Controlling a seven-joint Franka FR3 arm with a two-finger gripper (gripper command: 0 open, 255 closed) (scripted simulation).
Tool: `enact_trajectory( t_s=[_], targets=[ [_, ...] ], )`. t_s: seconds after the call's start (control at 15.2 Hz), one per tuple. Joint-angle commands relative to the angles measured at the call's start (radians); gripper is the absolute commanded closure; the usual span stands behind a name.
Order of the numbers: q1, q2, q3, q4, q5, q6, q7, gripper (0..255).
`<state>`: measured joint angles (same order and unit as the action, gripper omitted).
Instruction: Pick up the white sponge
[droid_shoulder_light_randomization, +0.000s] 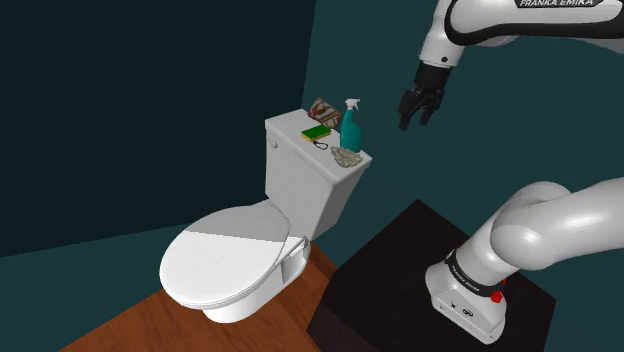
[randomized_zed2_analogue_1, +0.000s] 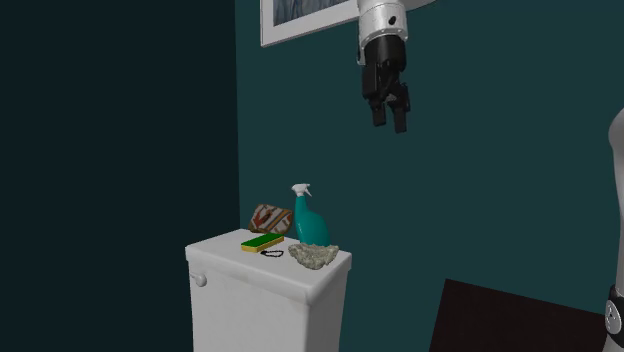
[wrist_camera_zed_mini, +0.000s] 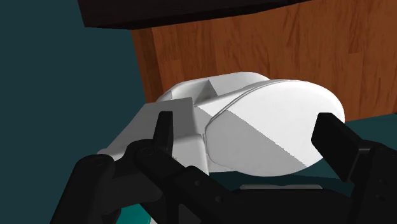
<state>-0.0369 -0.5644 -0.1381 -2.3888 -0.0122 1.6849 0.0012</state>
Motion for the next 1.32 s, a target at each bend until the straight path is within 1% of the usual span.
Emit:
enact_trajectory(
  t_s=[0.0, 0.33, 0.66, 0.99, 1.25],
  targets=[
    [-0.003, 0.064, -0.019, 0.005, -0.002, 0.051, -0.019, 0],
    [-0.008, 0.247, -0.064, 0.042, 0.010, 0.171, -0.070, 0],
    [-0.014, 0.444, -0.100, 0.113, 0.043, 0.268, -0.129, 0],
    [-0.028, 0.648, -0.121, 0.215, 0.097, 0.337, -0.192, 0],
    [-0.051, 0.814, -0.124, 0.319, 0.145, 0.370, -0.240, 0]
  ],
)
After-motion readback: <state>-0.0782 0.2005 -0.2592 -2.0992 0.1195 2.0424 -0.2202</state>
